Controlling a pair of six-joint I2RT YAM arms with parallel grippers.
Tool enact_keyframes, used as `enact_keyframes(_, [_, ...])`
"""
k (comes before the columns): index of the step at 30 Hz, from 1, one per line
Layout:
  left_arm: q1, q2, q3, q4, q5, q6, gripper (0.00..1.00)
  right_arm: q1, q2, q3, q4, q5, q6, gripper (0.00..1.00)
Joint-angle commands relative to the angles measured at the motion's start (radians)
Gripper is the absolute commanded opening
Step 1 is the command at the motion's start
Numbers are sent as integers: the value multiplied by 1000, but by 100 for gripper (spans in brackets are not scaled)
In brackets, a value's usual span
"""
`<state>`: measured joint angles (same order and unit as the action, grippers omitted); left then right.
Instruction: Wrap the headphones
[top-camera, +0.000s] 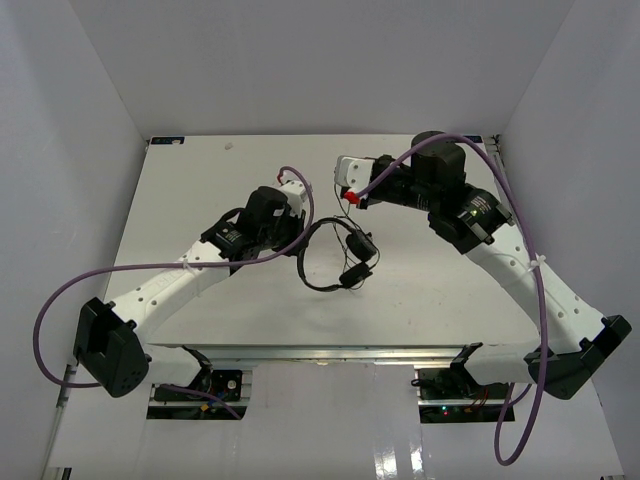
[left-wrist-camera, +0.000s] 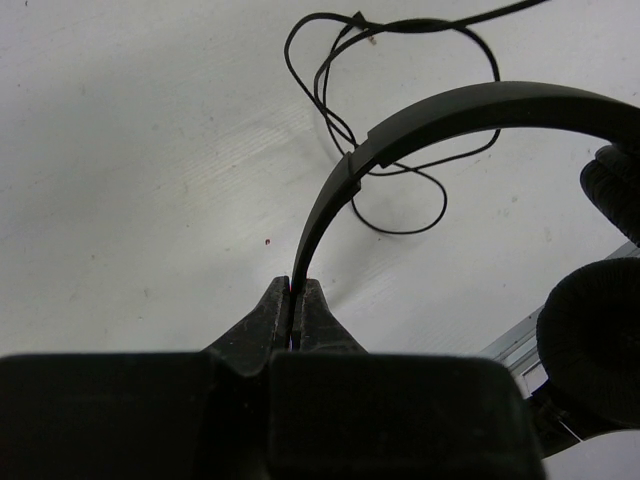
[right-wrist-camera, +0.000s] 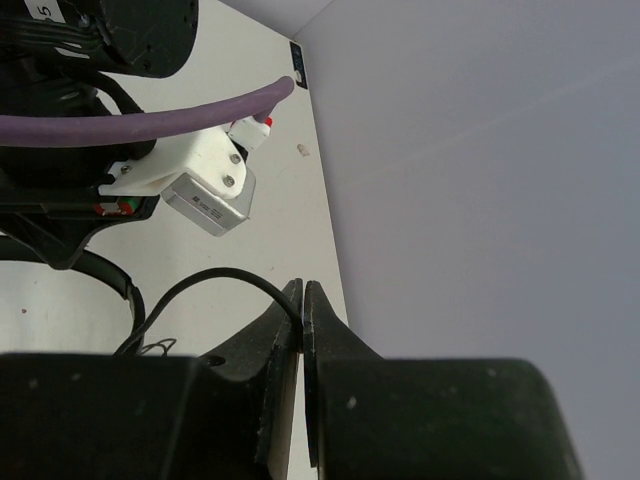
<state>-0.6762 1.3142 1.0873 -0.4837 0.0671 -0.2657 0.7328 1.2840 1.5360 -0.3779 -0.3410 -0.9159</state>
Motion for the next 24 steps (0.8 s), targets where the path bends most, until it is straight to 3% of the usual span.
enact_keyframes(1, [0,-5,7,122,33,-34,0,15,-6,6,44,19,20,8])
enact_keyframes(24, [-2,-97,-58,136,-29,-10,0,24,-15,-110,22,57,-39,8])
